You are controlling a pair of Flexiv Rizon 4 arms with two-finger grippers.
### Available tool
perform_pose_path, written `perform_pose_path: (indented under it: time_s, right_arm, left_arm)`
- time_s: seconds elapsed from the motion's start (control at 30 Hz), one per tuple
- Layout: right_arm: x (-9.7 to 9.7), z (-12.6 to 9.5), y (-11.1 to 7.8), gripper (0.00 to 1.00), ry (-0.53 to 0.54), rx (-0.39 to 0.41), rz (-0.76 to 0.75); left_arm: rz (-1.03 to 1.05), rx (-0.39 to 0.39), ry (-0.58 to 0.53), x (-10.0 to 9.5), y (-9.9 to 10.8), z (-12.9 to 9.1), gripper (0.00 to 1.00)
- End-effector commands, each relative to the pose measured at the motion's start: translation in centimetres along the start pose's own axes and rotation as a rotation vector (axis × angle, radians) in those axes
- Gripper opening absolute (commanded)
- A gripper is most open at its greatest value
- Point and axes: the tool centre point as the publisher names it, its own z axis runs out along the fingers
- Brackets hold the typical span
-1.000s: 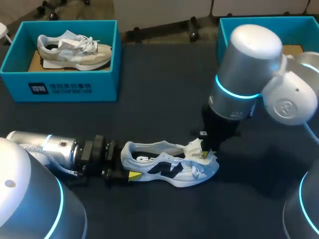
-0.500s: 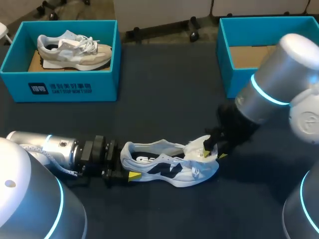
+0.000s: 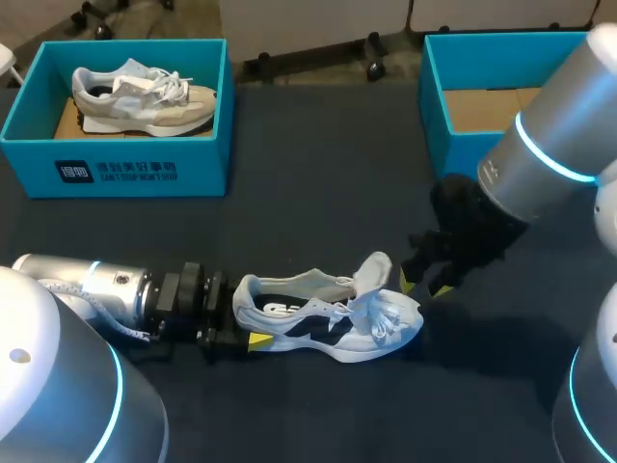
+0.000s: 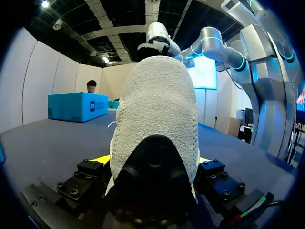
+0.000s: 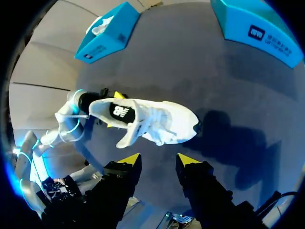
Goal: Take the shoe out of the shoebox, open the shoe tongue, remove and reinsert the insole, then place the shoe into the shoebox
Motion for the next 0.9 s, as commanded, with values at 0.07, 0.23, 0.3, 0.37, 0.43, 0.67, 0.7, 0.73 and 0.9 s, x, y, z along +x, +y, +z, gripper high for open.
perform_pose_path:
  time_s: [0.07,0.23,0.3,0.37,0.43,0.67,0.7,0.73,0.9]
  right_arm:
    - [3.5,-3.1,0.9,0.34,-0.235,0.039,-0.106]
    - [6.7,-3.4,1.4,0.00,-0.352,0.072,-0.290]
    - [7.6,-3.3,1.5,0.00,-0.387,0.079,-0.355]
    - [8.5,-2.9,1.5,0.00,-0.408,0.071,-0.470]
    - [9.2,-2.5,1.4,0.00,-0.406,0.049,-0.599]
    - [10.6,-0.5,1.2,0.00,-0.393,0.099,-0.938]
    - [10.6,-0.5,1.2,0.00,-0.393,0.099,-0.938]
    - [10.6,-0.5,1.2,0.00,-0.393,0.099,-0.938]
    - [10.6,-0.5,1.2,0.00,-0.393,0.099,-0.938]
  left_arm:
    - [0.001,0.002,-0.001,0.0,0.0,0.0,0.00]
    - [0.001,0.002,-0.001,0.0,0.0,0.0,0.00]
    - [0.001,0.002,-0.001,0.0,0.0,0.0,0.00]
    - [0.001,0.002,-0.001,0.0,0.0,0.0,0.00]
    - [0.001,0.002,-0.001,0.0,0.0,0.0,0.00]
    - [0.001,0.002,-0.001,0.0,0.0,0.0,0.00]
    - [0.001,0.002,-0.001,0.0,0.0,0.0,0.00]
    - [0.001,0.002,-0.001,0.0,0.0,0.0,0.00]
    - [0.001,0.002,-0.001,0.0,0.0,0.0,0.00]
